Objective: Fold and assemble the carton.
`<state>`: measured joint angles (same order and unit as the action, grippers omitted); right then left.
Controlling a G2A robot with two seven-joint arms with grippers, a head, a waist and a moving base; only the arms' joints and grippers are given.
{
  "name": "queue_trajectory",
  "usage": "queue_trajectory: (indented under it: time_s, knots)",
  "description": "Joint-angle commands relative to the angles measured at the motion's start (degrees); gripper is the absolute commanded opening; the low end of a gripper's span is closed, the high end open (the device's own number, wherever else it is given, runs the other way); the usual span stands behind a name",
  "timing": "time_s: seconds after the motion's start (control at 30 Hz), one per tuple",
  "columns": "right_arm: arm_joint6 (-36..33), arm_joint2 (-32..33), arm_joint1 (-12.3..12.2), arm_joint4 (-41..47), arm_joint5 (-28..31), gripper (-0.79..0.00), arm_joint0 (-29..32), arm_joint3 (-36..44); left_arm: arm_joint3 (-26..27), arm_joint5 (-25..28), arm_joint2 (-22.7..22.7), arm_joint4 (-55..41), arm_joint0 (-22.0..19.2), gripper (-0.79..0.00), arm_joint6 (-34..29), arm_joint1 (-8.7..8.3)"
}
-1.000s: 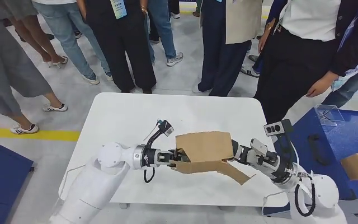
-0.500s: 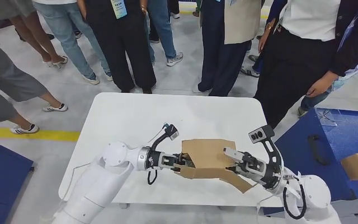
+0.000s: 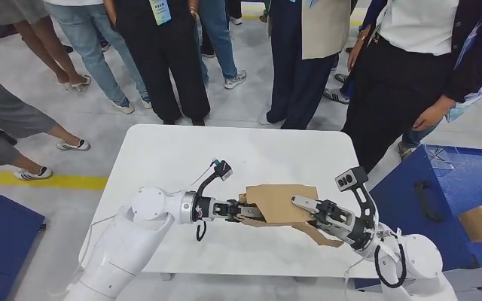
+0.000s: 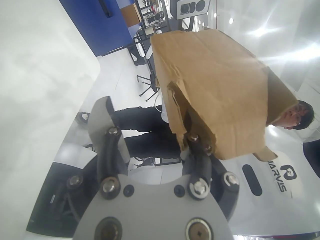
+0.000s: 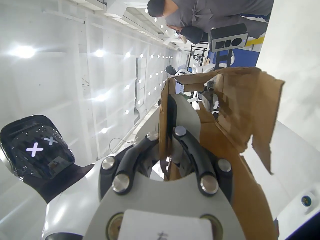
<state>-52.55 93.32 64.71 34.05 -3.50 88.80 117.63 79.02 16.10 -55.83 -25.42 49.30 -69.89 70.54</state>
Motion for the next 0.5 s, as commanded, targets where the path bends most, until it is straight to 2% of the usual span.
queue_trajectory:
  time_s: [0.0,0.33,0.47]
  knots:
    - [0.6,-0.2,0.0,0.0,0.2,-0.785,0.0,0.2,0.0,0.0,0.0,0.0,0.0,0.0,0.0,0.0]
    - [0.4,-0.1,-0.3,1.3,-0.8,-0.785,-0.3,-0.4,0.0,0.0,0.0,0.0,0.0,0.0,0.0,0.0]
    - [-0.1,0.0,-0.5,0.6,-0.4,-0.785,-0.1,-0.4,2.2,1.5,-1.3,1.5,1.8,0.0,3.8,-0.29]
